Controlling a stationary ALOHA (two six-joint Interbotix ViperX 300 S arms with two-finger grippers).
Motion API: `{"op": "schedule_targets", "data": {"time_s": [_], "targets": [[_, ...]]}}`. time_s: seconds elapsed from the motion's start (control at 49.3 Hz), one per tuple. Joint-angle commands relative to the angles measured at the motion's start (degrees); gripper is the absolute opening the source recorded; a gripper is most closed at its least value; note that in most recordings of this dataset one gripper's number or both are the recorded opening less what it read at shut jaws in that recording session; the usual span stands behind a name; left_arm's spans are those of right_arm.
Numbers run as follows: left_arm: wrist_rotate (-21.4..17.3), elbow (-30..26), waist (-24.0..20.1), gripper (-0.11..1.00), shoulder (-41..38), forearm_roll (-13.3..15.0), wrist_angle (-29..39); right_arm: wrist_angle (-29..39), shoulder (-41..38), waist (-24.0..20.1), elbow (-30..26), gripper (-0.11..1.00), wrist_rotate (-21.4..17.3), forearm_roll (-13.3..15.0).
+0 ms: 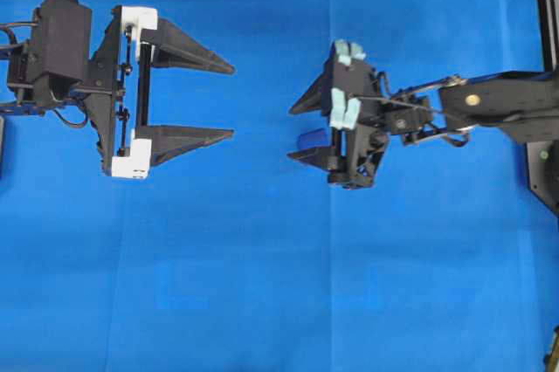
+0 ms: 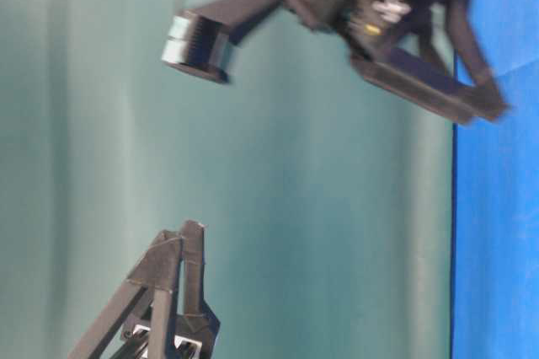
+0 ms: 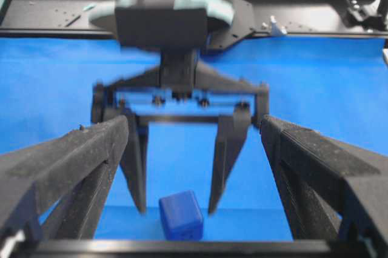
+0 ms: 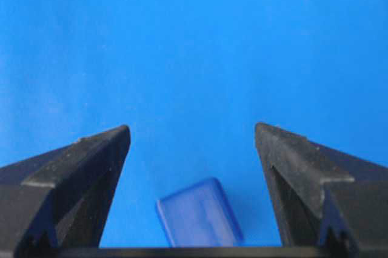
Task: Handover the blue block to the right arm after grasping it with the left arm, then place it in the designated position.
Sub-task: 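Open the right gripper and retract it to the right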
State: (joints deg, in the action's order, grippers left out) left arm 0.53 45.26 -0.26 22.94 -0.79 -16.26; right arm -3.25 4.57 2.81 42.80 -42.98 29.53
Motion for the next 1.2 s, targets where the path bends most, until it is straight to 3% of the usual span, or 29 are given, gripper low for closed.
{"op": "schedule_targets", "data": {"time_s": [0.0,0.567,0.872,1.176], "targets": [[-0.1,-1.2,0.0,0.93,0.4,-0.2,-0.6,3.5,4.7,-0.4,-1.4,0.78,0.0,-0.1],[0.0,-1.5,0.0,0.93,0.4,-0.2,-0.6,18.6,24.6,-3.7,-0.8,0.78,0.4,0.2],[0.1,-1.6,0.0,0.93,0.4,-0.2,-0.6,19.1,28.7,-3.9,0.7,0.78,0.4,0.4],[0.1,-1.6,0.0,0.93,0.4,-0.2,-0.6,16.2,28.7,-4.0,0.8,0.78,0.4,2.5]]}}
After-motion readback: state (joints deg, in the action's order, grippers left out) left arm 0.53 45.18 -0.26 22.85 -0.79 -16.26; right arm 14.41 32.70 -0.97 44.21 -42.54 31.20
